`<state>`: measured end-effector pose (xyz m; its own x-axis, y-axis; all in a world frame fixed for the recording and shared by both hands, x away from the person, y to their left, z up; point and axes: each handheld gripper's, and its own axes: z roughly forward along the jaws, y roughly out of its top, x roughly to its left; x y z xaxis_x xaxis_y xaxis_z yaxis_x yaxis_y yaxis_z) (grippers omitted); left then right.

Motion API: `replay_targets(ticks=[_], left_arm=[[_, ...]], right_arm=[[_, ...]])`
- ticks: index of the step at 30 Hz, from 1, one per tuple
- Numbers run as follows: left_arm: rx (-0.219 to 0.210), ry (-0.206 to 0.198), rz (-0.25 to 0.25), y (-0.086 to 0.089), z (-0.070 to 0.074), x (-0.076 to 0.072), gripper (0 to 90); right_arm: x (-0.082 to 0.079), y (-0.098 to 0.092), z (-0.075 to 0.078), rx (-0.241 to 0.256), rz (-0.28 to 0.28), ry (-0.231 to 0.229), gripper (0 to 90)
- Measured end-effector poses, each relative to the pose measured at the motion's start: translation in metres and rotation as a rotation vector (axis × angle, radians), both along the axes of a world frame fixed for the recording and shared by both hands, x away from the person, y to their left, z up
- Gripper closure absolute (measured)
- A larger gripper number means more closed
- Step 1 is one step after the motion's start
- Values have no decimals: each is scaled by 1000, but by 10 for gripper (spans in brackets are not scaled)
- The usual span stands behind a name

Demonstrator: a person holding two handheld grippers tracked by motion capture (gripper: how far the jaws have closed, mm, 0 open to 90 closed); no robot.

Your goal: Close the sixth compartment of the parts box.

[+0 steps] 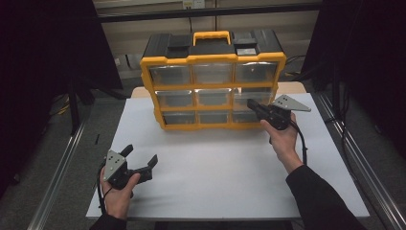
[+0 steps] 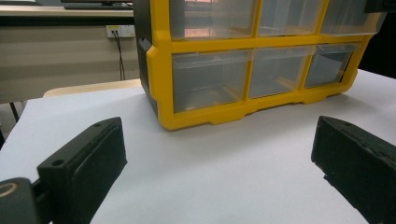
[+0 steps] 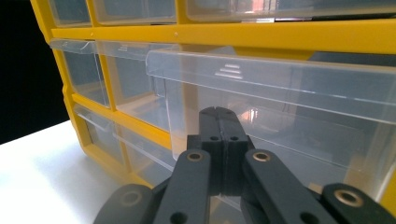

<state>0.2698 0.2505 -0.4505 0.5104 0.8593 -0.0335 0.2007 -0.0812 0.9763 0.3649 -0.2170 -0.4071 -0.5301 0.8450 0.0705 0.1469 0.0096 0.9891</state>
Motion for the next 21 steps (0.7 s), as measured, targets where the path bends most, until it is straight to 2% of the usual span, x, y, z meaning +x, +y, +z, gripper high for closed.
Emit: replay_targets(ticks=[6,7,8,11,12,15,16,17,18,21], left_arm=[[6,-1,5,1,0,0,31],[-6,1,4,0,0,0,31],[7,-2,5,1,0,0,31],[7,-1,5,1,0,0,31],[-6,0,3,0,0,0,31],[5,-2,4,1,0,0,31],[-7,0,2,0,0,0,31],[8,-3,6,0,0,0,31],[-2,1,-4,0,0,0,31],[7,-2,4,1,0,0,31]], right_arm=[[3,0,0,-1,-3,3,900],[4,0,0,-1,-2,2,900],[4,1,0,8,-6,5,900],[5,1,0,7,-9,6,900],[5,1,0,6,-8,7,900],[6,1,-1,2,-11,6,900],[7,1,-2,6,-15,8,900],[7,1,-2,1,-17,5,900],[8,2,-3,10,-18,11,900],[9,3,-3,13,-19,11,900]])
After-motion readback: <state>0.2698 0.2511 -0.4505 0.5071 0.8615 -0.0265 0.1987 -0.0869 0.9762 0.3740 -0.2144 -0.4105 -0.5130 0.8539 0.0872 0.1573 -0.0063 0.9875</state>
